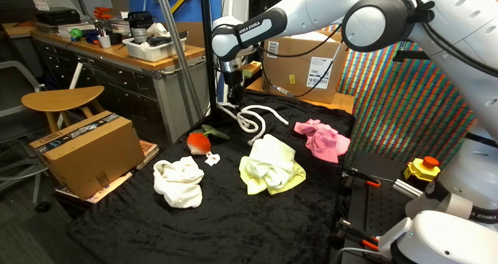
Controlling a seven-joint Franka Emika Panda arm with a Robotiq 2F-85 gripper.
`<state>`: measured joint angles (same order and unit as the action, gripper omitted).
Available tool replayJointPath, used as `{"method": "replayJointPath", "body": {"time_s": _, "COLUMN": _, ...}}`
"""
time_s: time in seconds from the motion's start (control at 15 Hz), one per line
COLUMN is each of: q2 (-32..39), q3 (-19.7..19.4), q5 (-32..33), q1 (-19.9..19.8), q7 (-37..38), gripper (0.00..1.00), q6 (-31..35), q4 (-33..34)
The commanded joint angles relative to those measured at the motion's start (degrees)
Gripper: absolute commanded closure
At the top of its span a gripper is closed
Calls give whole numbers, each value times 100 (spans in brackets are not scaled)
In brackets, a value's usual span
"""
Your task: One by one, put all the objects in the center of the table
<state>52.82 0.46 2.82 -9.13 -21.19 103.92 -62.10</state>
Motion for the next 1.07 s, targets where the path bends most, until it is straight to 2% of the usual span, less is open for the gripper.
{"method": "replayJointPath", "body": {"time_s": 0.0, "q2": -1178, "q3": 151, "q5": -55, "q1": 59, "q7": -169, "gripper": 93, "q6": 408, "q4": -1222}}
{"method": "replayJointPath", "body": {"time_s": 0.47, "q2": -2836, "q3": 367, "q5": -295, "q1": 148, "q7": -158, "gripper": 93, "q6": 1034, "q4": -3012}}
{"method": "replayJointPath", "body": {"time_s": 0.8, "q2": -4246, "q3": 527, "q5": -878, "q1": 228, "q7": -402, "gripper": 93, "q6": 1461, "q4": -4342}}
{"method": "replayJointPath", "body": {"time_s": 1.0, "q2": -5190, "q3": 496, "q5": -1216, "q1": 378, "q7": -585, "gripper": 93, "q6": 1699, "q4": -5095}}
